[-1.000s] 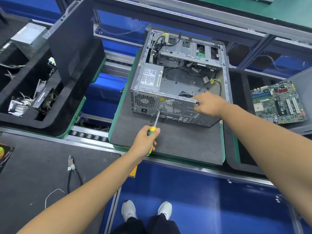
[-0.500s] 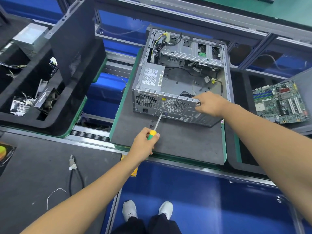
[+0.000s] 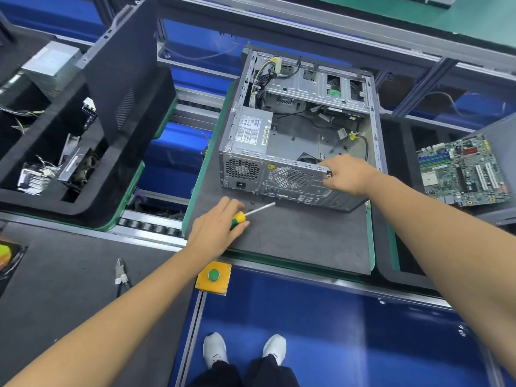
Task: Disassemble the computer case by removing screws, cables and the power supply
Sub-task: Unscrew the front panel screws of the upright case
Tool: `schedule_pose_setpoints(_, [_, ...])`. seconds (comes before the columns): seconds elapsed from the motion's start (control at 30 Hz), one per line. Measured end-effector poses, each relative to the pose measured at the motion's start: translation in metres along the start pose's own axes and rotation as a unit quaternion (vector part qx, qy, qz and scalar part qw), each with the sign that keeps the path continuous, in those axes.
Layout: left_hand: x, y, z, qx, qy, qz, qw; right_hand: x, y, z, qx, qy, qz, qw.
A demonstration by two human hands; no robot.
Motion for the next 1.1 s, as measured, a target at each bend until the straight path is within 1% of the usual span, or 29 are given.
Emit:
schedule_pose_setpoints(0.07, [-0.011,0.003,0.003,0.033,0.013,0.024,0.999,0.002,-0.001,0.001,-0.003,0.003,-0.014,1.000])
schedule_pose_setpoints(0.13, [-0.034,0.015,0.004,0.050,0.055,-0.012,0.997,0.002,-0.001,0.001,-0.008,0.013,-0.011,1.000])
schedule_pose_setpoints(0.23, [-0.079,0.042,-0.004,0.035,0.165,-0.100,0.980,0.001,-0.001,0.000,-0.013,0.026,0.010,1.000])
schedule_pose_setpoints(0.33, [-0.113,0.063,-0.020,0.010,0.238,-0.135,0.962,0.002,-0.002,0.000,-0.012,0.026,0.003,1.000])
schedule_pose_setpoints(0.4, [-0.127,0.070,-0.029,-0.011,0.269,-0.150,0.951,0.003,-0.002,0.000,-0.005,0.022,0.000,1.000])
schedule_pose_setpoints(0.53, [-0.132,0.072,-0.041,-0.063,0.257,-0.144,0.953,0.005,-0.004,0.001,0.004,-0.005,-0.001,1.000])
schedule_pose_setpoints(0.6, [-0.131,0.072,-0.045,-0.068,0.256,-0.137,0.955,0.006,-0.006,0.002,0.003,-0.023,-0.045,0.999])
schedule_pose_setpoints(0.7, [-0.130,0.070,-0.046,-0.074,0.261,-0.145,0.951,0.004,-0.009,0.005,-0.008,-0.030,-0.141,0.990])
schedule_pose_setpoints(0.73, [-0.131,0.069,-0.046,-0.076,0.267,-0.145,0.950,0.003,-0.011,0.005,-0.022,-0.025,-0.189,0.981])
schedule_pose_setpoints(0.77, [-0.131,0.067,-0.047,-0.079,0.272,-0.145,0.948,0.001,-0.013,0.004,-0.045,-0.014,-0.256,0.966])
schedule_pose_setpoints(0.83, [-0.135,0.060,-0.047,-0.106,0.284,-0.128,0.944,-0.006,-0.018,0.001,-0.109,0.029,-0.381,0.918])
schedule_pose_setpoints(0.87, [-0.138,0.055,-0.047,-0.128,0.296,-0.105,0.941,-0.010,-0.019,-0.001,-0.139,0.051,-0.409,0.900])
schedule_pose_setpoints(0.9, [-0.142,0.048,-0.048,-0.156,0.314,-0.079,0.933,-0.013,-0.019,-0.003,-0.166,0.065,-0.404,0.897])
schedule_pose_setpoints(0.97, [-0.153,0.030,-0.050,-0.212,0.354,-0.052,0.910,-0.020,-0.015,-0.006,-0.210,0.074,-0.348,0.911])
schedule_pose_setpoints(1.0, [-0.160,0.019,-0.054,-0.228,0.361,-0.042,0.903,-0.021,-0.012,-0.006,-0.229,0.072,-0.322,0.916])
schedule_pose_setpoints(1.03, [-0.167,0.007,-0.060,-0.236,0.351,-0.032,0.906,-0.022,-0.010,-0.005,-0.244,0.070,-0.306,0.918])
schedule_pose_setpoints(1.1, [-0.181,-0.019,-0.080,-0.238,0.295,-0.005,0.925,-0.024,-0.009,-0.003,-0.260,0.073,-0.294,0.917])
Point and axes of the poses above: each hand's wrist, its own z-axis away from the middle knuckle, its own y-axis out of the palm, x = y × z, the point moved 3 cm from there along -z, towards the middle knuckle, and after that the axes turned 13 degrees about -y, right-handed, at the moved point
